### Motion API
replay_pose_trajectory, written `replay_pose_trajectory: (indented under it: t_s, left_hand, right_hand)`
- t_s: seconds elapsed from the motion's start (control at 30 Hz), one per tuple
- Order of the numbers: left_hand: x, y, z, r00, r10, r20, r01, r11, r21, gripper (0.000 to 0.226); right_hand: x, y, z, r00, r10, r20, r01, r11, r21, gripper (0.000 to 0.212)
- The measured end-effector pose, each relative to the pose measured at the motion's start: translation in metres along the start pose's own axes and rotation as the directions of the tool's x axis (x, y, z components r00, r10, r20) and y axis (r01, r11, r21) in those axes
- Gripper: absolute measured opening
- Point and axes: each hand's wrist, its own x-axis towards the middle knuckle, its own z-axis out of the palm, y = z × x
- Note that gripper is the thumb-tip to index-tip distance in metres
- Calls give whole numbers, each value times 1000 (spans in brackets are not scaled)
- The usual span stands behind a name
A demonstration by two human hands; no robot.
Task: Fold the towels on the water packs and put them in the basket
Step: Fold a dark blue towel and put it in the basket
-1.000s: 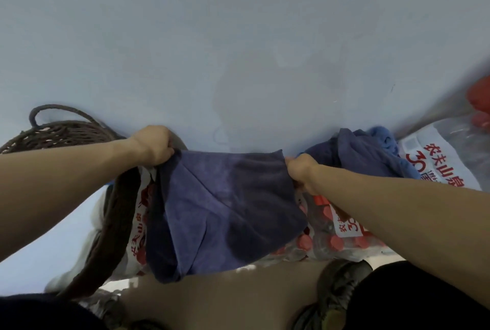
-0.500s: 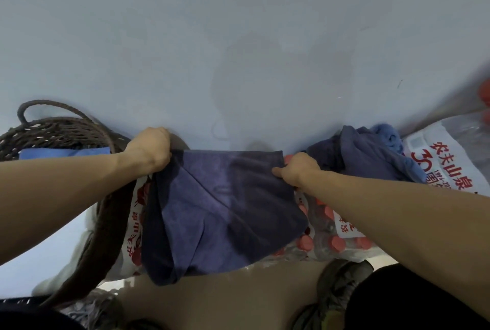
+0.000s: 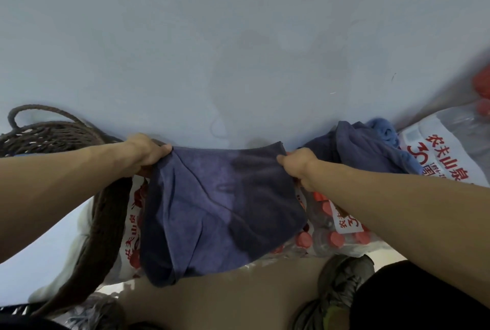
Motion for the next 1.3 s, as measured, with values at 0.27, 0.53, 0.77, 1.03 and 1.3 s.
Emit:
replay_pose_trajectory:
  t_s: [0.27, 0.53, 0.77, 1.03, 1.3]
  left_hand:
    - [6, -4, 10, 995, 72, -64, -70, 997, 40, 40]
    - [-55, 0, -13, 917, 398, -11, -342, 803, 488, 39]
    - [-140, -57, 20, 899, 327, 291, -428, 518, 740, 40]
    - [-179, -121, 77, 935, 353, -26, -305, 841, 448, 56]
    - [-184, -124, 62, 924, 359, -135, -307, 903, 300, 11]
  right_hand:
    - [-4, 1, 1, 999, 30, 42, -27, 998, -63, 40]
    - [-24, 29, -21, 988, 81, 128, -47, 968, -246, 28]
    - [-47, 50, -41, 934, 155, 322, -31, 933, -358, 37]
    - [-66, 54, -38, 935, 163, 316, 59, 806, -590, 22]
    - [-72, 59, -35, 960, 64, 274, 84, 864, -496, 20]
